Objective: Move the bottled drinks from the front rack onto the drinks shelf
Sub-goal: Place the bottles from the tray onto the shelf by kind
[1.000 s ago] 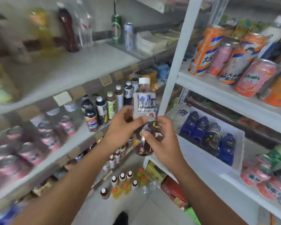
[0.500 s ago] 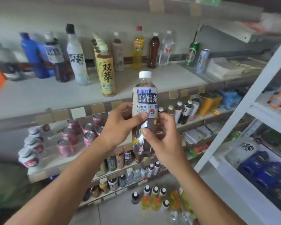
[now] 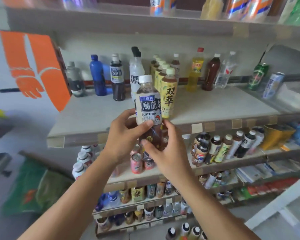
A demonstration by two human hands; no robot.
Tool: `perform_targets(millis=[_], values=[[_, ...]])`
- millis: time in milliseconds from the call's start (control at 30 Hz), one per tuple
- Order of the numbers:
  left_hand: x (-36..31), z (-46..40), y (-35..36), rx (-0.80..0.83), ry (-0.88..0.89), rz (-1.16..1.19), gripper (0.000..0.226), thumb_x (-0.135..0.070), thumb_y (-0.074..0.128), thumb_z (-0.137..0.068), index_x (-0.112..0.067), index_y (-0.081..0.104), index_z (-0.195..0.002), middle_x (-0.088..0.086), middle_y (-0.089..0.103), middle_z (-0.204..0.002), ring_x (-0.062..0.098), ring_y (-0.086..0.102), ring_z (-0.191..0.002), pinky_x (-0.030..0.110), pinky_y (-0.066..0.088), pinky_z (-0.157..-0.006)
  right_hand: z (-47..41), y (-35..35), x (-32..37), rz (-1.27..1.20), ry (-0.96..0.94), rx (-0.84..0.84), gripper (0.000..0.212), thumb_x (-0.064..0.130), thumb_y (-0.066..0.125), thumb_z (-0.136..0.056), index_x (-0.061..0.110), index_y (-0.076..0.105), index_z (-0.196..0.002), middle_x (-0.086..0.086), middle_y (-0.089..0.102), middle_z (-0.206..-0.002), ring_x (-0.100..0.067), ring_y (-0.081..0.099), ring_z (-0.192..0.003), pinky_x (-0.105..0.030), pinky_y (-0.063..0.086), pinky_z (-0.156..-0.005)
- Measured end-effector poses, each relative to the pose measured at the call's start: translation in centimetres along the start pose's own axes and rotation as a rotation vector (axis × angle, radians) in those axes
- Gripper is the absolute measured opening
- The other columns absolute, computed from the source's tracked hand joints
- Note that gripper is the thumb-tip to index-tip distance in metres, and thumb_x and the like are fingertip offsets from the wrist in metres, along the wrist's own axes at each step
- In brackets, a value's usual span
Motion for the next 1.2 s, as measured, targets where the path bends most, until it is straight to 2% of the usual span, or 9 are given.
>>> perform_targets(millis=[200,333,433,600,667,767,833,967,1200], values=[[-0.3,-4.2,-5.4,-0.050,0.044,-0.028,0.034,-0.007,0.074,-0.084,-0.014,0.066,-0.116,0.005,0.077,-0.092,0.018,0.074,-0.085,0.026,0.057,-0.069,-4.4,6.1,1.5,0.117,0.007,-0.038,0.087,0.051,0.078,-0.071,0.029,0.033,-0.141,0.006,0.050,-0.128,-0.015,0.053,-0.117,-0.038,0.051,-0.089],[0.1,-7.0,-7.9,-0.036,0.052,-0.034,0.033,-0.007,0.073,-0.084,-0.016,0.066,-0.115,0.004,0.077,-0.093,0.019,0.074,-0.087,0.026,0.057,-0.071,-7.0,9.2,1.7,0.175,0.015,-0.060,0.076,0.045,0.076,-0.075,0.030,0.033,-0.136,0.005,0.052,-0.122,-0.017,0.055,-0.112,-0.032,0.049,-0.079],[0.1,-8.7,-9.5,-0.032,0.079,-0.041,0.032,-0.008,0.075,-0.083,-0.021,0.066,-0.111,0.004,0.077,-0.096,0.020,0.073,-0.091,0.026,0.057,-0.075,-8.6,10.7,1.5,0.168,0.062,-0.092,0.068,0.047,0.075,-0.075,0.027,0.040,-0.130,0.006,0.055,-0.114,-0.019,0.058,-0.106,-0.038,0.052,-0.079],[0.4,-11.5,-10.9,-0.027,0.117,-0.107,0.032,-0.009,0.073,-0.086,-0.031,0.063,-0.107,-0.002,0.077,-0.095,0.013,0.072,-0.090,0.022,0.055,-0.076,-12.0,12.5,1.0,0.126,0.096,-0.089,0.058,0.043,0.078,-0.073,0.025,0.048,-0.119,0.010,0.055,-0.104,-0.015,0.060,-0.098,-0.029,0.044,-0.070],[1.3,-13.0,-11.7,-0.020,0.103,-0.176,0.030,-0.013,0.071,-0.089,-0.028,0.062,-0.113,-0.004,0.076,-0.097,0.010,0.071,-0.092,0.022,0.055,-0.078,-13.5,13.6,0.3,0.134,0.103,-0.081,0.060,0.042,0.080,-0.072,0.023,0.049,-0.119,0.006,0.058,-0.109,-0.018,0.061,-0.099,-0.031,0.047,-0.073],[2.8,-15.3,-13.9,-0.069,0.086,-0.361,0.037,-0.028,0.068,-0.092,-0.022,0.058,-0.127,-0.009,0.071,-0.112,0.006,0.066,-0.103,0.027,0.051,-0.092,-15.4,15.5,-1.2,0.154,0.125,-0.049,0.062,0.045,0.080,-0.070,0.022,0.047,-0.118,0.003,0.059,-0.111,-0.021,0.062,-0.099,-0.034,0.050,-0.074],[3.4,-16.3,-15.6,-0.141,0.111,-0.575,0.039,-0.032,0.065,-0.093,-0.020,0.055,-0.129,-0.010,0.066,-0.116,0.006,0.062,-0.105,0.025,0.048,-0.089,-16.6,16.6,-2.3,0.172,0.131,-0.046,0.065,0.045,0.080,-0.070,0.020,0.046,-0.120,0.001,0.058,-0.115,-0.024,0.062,-0.102,-0.034,0.050,-0.075],[5.4,-17.5,-17.5,-0.229,0.117,-0.897,0.034,-0.032,0.060,-0.093,-0.015,0.056,-0.122,0.000,0.065,-0.113,0.018,0.060,-0.104,0.034,0.049,-0.085,-18.9,18.4,-3.9,0.176,0.127,-0.053,0.071,0.048,0.081,-0.072,0.016,0.044,-0.123,-0.001,0.054,-0.119,-0.026,0.060,-0.106,-0.032,0.048,-0.077],[8.8,-18.8,-17.9,-0.263,0.040,-1.025,0.035,-0.035,0.056,-0.094,-0.016,0.056,-0.123,0.001,0.064,-0.118,0.022,0.060,-0.108,0.038,0.051,-0.081,-22.1,20.7,-5.6,0.237,0.068,-0.090,0.072,0.040,0.086,-0.067,0.011,0.038,-0.111,-0.008,0.051,-0.114,-0.034,0.058,-0.104,-0.037,0.051,-0.072]])
Point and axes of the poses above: each hand's wrist, its own z-axis away from the middle knuckle, its own y-axis out of the palm, x = y × z, the point moved 10 cm from there along -z, towards the middle knuckle
